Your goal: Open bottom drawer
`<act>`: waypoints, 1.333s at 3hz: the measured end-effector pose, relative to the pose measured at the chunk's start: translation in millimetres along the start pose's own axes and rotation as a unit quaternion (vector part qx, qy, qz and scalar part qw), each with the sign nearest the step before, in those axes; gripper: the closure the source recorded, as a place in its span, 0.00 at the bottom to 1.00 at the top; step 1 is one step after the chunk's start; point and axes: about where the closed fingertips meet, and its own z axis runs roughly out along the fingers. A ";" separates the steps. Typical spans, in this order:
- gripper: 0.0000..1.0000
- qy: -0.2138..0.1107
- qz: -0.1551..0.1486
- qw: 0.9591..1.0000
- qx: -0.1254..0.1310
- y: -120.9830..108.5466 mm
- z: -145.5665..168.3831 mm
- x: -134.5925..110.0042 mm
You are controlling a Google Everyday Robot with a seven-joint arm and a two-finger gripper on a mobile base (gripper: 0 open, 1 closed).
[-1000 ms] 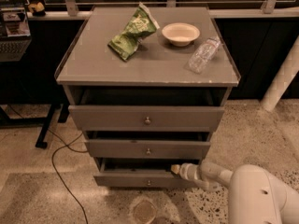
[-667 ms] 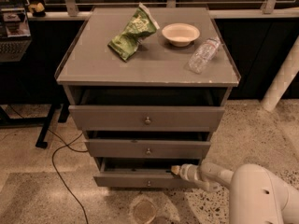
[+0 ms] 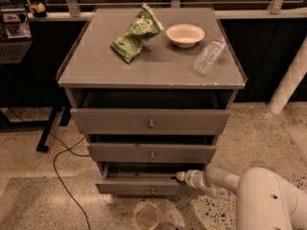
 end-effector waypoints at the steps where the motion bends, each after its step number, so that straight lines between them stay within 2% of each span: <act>1: 1.00 0.036 -0.010 0.999 -0.011 -5.0 -6.4 20.2; 2: 1.00 0.036 -0.010 0.999 -0.011 -2.7 -9.1 18.0; 3: 1.00 0.092 -0.037 0.995 -0.030 -9.3 -27.0 46.2; 4: 1.00 0.092 -0.037 0.995 -0.030 -9.2 -26.9 46.3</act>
Offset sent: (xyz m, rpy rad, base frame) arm -0.1133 -0.0289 -0.0237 -0.0250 0.2566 0.3862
